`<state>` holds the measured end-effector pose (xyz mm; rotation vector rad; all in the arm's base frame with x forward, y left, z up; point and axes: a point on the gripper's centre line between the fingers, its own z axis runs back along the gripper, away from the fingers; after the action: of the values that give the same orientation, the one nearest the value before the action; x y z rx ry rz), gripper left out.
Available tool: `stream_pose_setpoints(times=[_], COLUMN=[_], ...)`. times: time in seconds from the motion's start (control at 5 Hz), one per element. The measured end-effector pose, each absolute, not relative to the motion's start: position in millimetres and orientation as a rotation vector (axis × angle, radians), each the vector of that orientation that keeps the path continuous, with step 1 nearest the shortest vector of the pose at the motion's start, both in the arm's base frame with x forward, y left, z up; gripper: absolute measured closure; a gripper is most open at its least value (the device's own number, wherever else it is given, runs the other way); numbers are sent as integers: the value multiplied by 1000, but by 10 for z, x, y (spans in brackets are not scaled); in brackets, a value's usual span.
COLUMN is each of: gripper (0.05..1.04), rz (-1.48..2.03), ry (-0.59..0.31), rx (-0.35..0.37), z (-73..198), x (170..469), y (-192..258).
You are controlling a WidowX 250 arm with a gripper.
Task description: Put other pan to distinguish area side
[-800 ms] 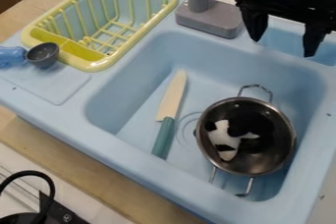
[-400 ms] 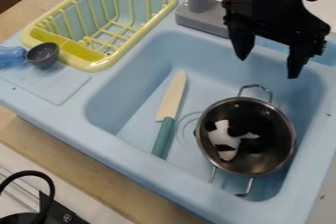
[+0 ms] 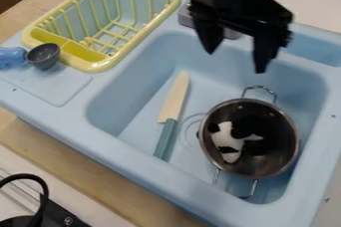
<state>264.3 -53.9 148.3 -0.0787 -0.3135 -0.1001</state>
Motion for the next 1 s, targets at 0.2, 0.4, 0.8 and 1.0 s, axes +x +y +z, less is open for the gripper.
stream_pose_setpoints(times=[0.2,0.4,0.8,1.0], gripper=[84,84,84,84], rz=[-105,-160,-292,-327], ry=[-280,-268,-239,-231], rx=[-86,-85,-64,-64], z=[1452,1348,1079,1004], x=[2596,2552,2548,2561], y=[-330,-258,-333,-349])
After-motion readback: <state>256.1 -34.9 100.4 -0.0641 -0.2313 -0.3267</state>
